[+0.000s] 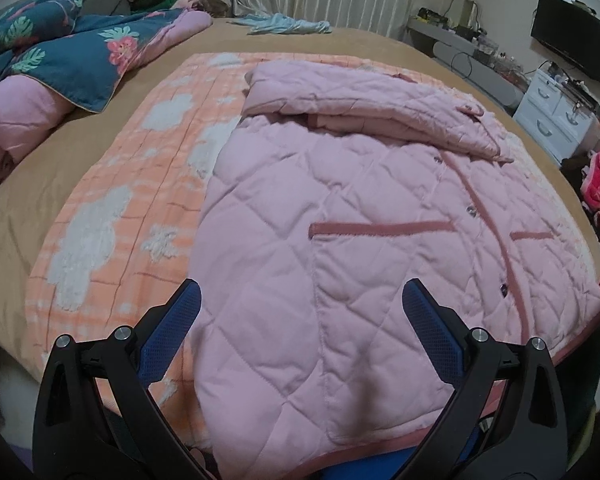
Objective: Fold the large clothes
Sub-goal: 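Move both grippers to the jacket hem and grasp it with the left gripper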
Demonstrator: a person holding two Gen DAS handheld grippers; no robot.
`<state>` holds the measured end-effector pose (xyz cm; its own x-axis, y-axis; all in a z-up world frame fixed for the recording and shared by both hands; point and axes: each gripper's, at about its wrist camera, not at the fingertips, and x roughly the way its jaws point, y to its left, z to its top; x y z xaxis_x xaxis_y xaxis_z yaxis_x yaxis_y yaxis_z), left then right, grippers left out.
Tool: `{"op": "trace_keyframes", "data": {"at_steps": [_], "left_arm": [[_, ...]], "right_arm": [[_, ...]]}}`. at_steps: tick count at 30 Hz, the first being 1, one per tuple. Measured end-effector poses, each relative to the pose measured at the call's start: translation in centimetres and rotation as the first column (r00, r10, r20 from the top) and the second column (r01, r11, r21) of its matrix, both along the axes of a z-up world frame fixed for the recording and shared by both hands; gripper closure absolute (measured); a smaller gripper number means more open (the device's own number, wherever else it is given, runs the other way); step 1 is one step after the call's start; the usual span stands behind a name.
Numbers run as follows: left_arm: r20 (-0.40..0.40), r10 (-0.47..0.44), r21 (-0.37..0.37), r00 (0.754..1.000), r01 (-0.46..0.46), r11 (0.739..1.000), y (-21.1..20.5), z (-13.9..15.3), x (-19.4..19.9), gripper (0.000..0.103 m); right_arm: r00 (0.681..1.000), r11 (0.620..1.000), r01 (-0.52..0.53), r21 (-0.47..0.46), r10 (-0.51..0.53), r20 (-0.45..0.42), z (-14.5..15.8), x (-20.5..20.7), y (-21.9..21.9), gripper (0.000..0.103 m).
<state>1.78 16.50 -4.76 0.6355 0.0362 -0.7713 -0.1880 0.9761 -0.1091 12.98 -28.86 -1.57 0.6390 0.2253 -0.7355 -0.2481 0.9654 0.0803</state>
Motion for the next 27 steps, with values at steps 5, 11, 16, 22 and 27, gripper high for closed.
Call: {"op": "trace_keyframes", "data": {"at_steps": [5,11,16,22,27], "left_arm": [[-0.029,0.007,-0.015,1.0,-0.008,1.0,0.3,-0.9,-0.3,0.008],[-0.063,0.015,-0.015,0.998,-0.016,1.0,0.8,-1.9,-1.0,0.008],[-0.092,0.036,-0.034,0.995,-0.039,0.999,1.6,-2.8,-1.5,0.008],[-0.123,0.048,-0.042,0.991,-0.054,0.998,2.4,-3.7,-2.6,0.008],[-0.143,0.06,-0.061,0.988,-0.069,0.996,3.1,-4.4,-3.2,0.008]], "right_arm": [[0.999,1.0,0.003,-0.007,-0.003,-0.047,-1.7,-0.5,-1.6,0.004],[0.993,1.0,-0.001,0.023,0.003,-0.118,-3.7,-1.6,-3.5,0.004],[0.987,0.999,-0.01,0.044,0.017,-0.161,-4.8,-2.9,-4.3,0.004],[0.972,0.997,-0.057,0.054,0.068,-0.227,-6.5,-4.1,-3.5,0.005],[0.953,0.993,-0.115,0.02,0.117,-0.28,-8.5,-4.4,-1.5,0.027]]}}
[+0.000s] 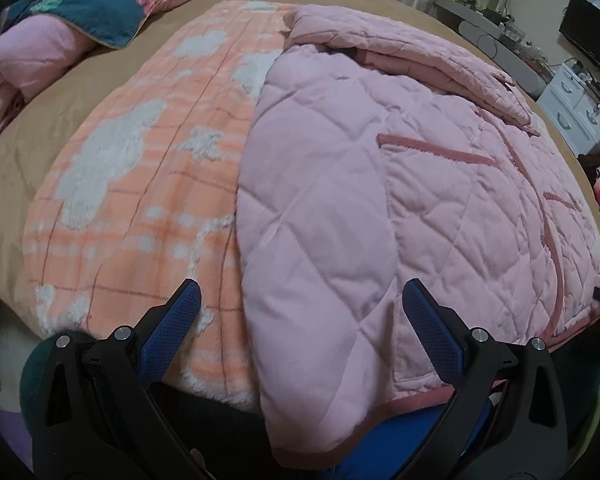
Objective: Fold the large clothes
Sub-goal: 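Move both grippers to the jacket hem and grasp it with the left gripper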
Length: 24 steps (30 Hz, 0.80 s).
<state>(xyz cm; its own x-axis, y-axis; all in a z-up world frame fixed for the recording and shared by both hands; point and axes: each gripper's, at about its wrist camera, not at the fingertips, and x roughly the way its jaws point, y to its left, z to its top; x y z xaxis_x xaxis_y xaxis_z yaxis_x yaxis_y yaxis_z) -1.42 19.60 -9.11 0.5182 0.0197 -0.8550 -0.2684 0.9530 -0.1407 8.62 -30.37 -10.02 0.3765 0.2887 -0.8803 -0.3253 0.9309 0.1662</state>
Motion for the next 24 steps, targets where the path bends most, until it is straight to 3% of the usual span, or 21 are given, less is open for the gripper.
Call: {"op": "trace_keyframes", "data": {"at_steps": [2,5,6,13,21,24], "left_arm": [[-0.01,0.008,-0.018,1.0,-0.009,1.0,0.3,-0.4,-0.1,0.008],[-0.026,0.011,-0.031,1.0,-0.011,0.999,0.5,-0.9,-0.1,0.008],[-0.033,0.01,-0.039,0.999,-0.012,0.999,0.5,-1.1,0.0,0.008],[-0.053,0.02,-0.088,0.998,-0.024,0.996,0.9,-2.2,0.2,0.008],[-0.063,-0.051,-0.116,0.997,0.043,0.992,-0.6,-2.0,-0.7,0.008],[-0.07,-0.107,-0.169,0.992,0.093,0.981,-1.9,-2.4,-0.9,0.01]], "right_arm": [[1.0,1.0,-0.019,0.001,0.019,0.003,-0.1,-0.1,0.6,0.038],[0.997,0.995,-0.027,0.097,0.02,0.069,1.6,-0.3,0.2,0.076],[0.996,0.991,-0.026,0.129,0.015,0.092,2.4,-0.3,0.0,0.078],[0.964,0.964,-0.087,0.251,0.018,0.265,8.5,0.3,0.4,0.084],[0.955,0.954,-0.103,0.281,0.016,0.295,10.4,2.1,0.9,0.084],[0.957,0.952,-0.094,0.291,0.006,0.292,10.3,2.0,0.7,0.084]]}}
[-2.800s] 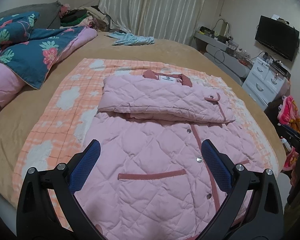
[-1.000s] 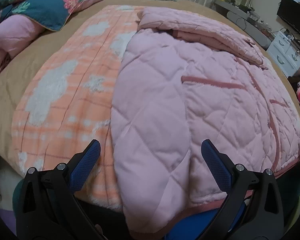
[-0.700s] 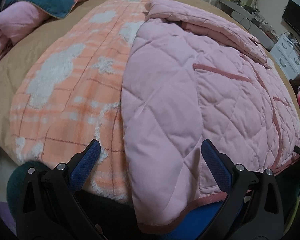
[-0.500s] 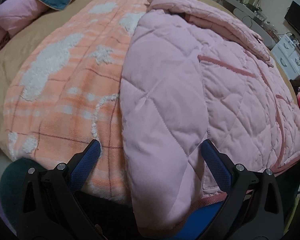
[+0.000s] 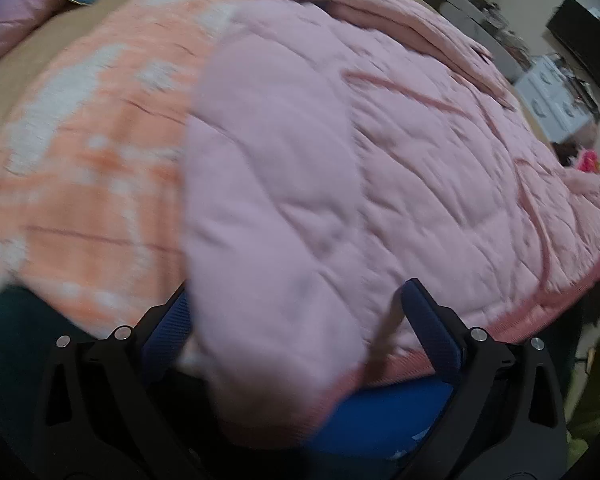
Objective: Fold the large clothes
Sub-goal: 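Move both grippers to the jacket hem and grasp it with the left gripper, then grasp the hem with the right gripper while the left gripper holds its hem corner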
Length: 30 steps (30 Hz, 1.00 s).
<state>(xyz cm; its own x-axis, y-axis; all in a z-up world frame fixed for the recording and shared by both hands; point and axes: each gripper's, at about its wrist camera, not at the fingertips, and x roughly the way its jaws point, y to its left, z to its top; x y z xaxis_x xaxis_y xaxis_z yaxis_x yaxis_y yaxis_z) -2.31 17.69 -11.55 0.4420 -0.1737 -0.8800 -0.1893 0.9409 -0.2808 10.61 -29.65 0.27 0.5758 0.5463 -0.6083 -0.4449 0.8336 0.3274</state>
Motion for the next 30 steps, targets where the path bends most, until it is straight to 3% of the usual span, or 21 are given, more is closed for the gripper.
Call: {"op": "trace_keyframes", "data": {"at_steps": [3,11,17,30], "left_arm": [[-0.019,-0.037,0.027,0.999,0.038,0.999,-1.6,-0.6,-0.1,0.017],[0.043,-0.052,0.089,0.998,0.048,0.995,-2.3,1.2,-0.2,0.083],[0.115,-0.071,0.113,0.991,0.058,0.992,-2.2,3.7,-0.3,0.092],[0.308,-0.091,0.121,0.947,0.056,0.991,-2.4,10.1,2.2,0.094]], "right_arm": [[1.0,1.0,0.018,0.009,-0.018,-0.002,-0.4,-0.4,-0.4,0.084],[0.999,0.999,0.045,0.009,-0.045,-0.009,-1.4,-1.4,-1.3,0.084],[0.999,0.999,0.05,0.014,-0.05,-0.005,-1.5,-1.5,-1.5,0.084],[0.996,0.991,0.085,0.102,-0.087,0.021,0.3,-1.0,-2.3,0.084]]}}
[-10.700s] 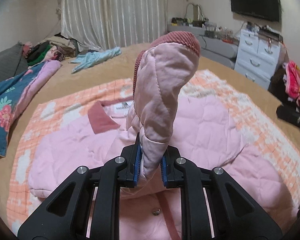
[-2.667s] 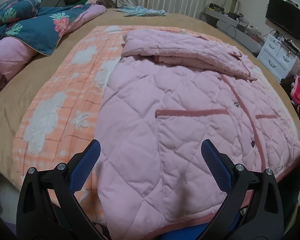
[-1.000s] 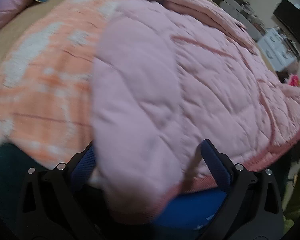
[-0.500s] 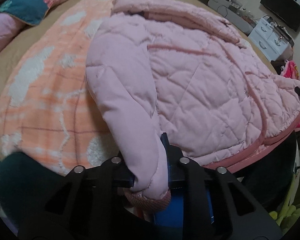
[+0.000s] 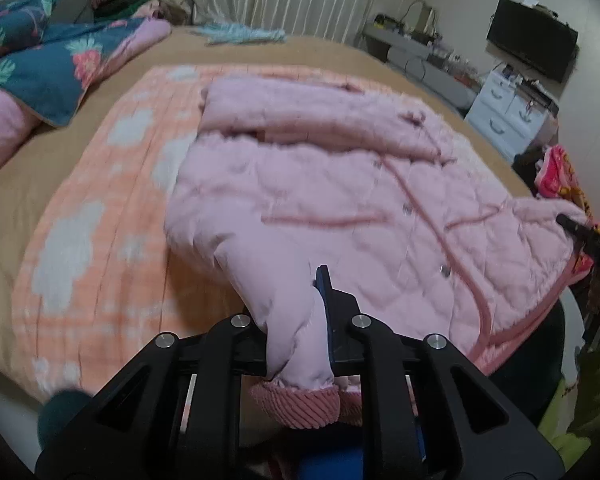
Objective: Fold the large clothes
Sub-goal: 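Grasp the hem with the right gripper while the left gripper holds its hem corner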
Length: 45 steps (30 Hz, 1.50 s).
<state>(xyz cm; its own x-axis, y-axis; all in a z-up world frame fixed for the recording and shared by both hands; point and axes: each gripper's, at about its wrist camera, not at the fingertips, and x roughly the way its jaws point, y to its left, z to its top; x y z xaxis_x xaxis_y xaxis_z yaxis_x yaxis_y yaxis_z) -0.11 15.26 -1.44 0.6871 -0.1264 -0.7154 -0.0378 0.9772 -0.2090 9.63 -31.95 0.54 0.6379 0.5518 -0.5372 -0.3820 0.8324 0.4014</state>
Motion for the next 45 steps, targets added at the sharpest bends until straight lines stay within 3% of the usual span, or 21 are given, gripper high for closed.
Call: {"op": "trace_keyframes", "data": {"at_steps": [16,45], "left_arm": [[0.135,0.009,0.0,0.991,-0.009,1.0,0.3,5.5,4.1,0.094],[0.213,0.095,0.072,0.972,-0.112,0.991,1.9,10.2,11.9,0.094]], "right_arm": [[0.998,0.998,0.03,0.056,-0.032,0.046,3.6,3.0,0.2,0.084],[0.993,0.987,0.109,0.118,-0.114,0.042,7.0,9.8,0.0,0.084]]}}
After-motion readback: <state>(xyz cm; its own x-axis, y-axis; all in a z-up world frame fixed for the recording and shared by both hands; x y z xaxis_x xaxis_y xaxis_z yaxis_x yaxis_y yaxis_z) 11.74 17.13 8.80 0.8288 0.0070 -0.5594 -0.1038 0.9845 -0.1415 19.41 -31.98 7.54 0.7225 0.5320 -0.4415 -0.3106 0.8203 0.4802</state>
